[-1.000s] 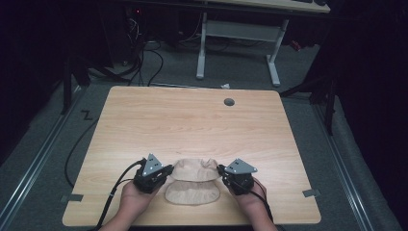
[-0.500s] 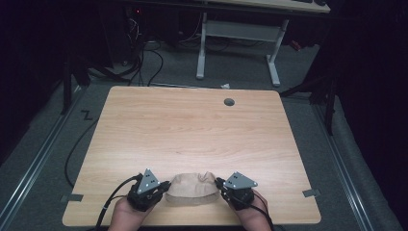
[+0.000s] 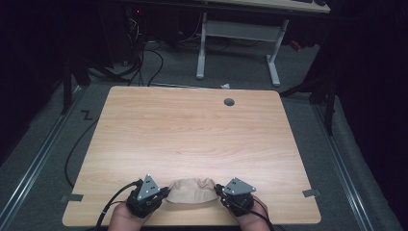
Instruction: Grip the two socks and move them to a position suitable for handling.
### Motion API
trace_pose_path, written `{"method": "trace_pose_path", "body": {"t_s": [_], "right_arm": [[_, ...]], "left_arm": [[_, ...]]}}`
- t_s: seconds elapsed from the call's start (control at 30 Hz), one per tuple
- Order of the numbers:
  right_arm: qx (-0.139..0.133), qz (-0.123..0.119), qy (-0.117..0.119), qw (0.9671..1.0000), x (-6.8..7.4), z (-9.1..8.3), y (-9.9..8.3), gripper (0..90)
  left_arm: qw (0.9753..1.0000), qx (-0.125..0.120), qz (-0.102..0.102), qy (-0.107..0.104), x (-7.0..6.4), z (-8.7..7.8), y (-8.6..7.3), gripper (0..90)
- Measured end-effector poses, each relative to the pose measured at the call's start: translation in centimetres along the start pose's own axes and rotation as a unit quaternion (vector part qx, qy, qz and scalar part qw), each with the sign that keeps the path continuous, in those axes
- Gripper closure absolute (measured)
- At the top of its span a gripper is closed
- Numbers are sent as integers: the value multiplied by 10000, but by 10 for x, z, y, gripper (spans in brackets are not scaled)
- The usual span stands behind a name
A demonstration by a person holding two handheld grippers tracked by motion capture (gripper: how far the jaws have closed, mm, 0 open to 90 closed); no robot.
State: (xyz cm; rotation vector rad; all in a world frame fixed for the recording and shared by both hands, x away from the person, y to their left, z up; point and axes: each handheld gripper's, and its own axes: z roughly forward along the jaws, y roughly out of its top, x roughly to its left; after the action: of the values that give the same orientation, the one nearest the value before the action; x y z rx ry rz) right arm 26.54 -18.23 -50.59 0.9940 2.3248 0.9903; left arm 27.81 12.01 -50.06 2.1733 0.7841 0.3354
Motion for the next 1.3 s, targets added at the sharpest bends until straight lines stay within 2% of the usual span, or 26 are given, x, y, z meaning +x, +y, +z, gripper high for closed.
{"method": "trace_pose_path", "body": {"t_s": [0.1, 0.2, 0.3, 0.47, 0.6, 0.73, 0.8, 0.87, 1.0, 1.17, 1.3], "right_arm": [[194, 2, 52, 9998, -1, 5, -3, 843], [364, 50, 114, 9993, -1, 9, -5, 840], [472, 36, 113, 9988, -2, 13, -6, 838], [468, 21, 76, 9989, -4, 16, -6, 828], [431, 20, -11, 9991, -7, 21, -3, 804], [344, 177, 86, 9992, -13, 22, -2, 749], [182, 268, 146, 9994, -15, 18, -1, 718], [22, 324, 134, 9994, -16, 14, 1, 691], [-160, 358, 31, 9992, -21, 10, 3, 651], [-256, 588, -146, 9978, -37, 9, 2, 609], [-272, 752, -307, 9963, -51, 11, -2, 589]], "left_arm": [[9996, 244, -81, -79, 3, 8, -4, 836], [9992, 391, -32, -37, 3, 13, -6, 823], [9991, 426, -44, -16, 4, 15, -7, 806], [9990, 430, -129, -12, 9, 20, -8, 761], [9991, 414, -108, 52, 12, 22, -7, 715], [9995, 293, -135, 75, 14, 20, -5, 633], [9997, 172, -144, 123, 14, 17, -3, 597], [9997, 44, -221, 138, 14, 14, -2, 573], [9995, -107, -202, 202, 21, 10, -1, 538], [9987, -268, -264, 356, 36, 5, -1, 511], [9967, -363, -377, 621, 54, 3, -3, 505]]}}
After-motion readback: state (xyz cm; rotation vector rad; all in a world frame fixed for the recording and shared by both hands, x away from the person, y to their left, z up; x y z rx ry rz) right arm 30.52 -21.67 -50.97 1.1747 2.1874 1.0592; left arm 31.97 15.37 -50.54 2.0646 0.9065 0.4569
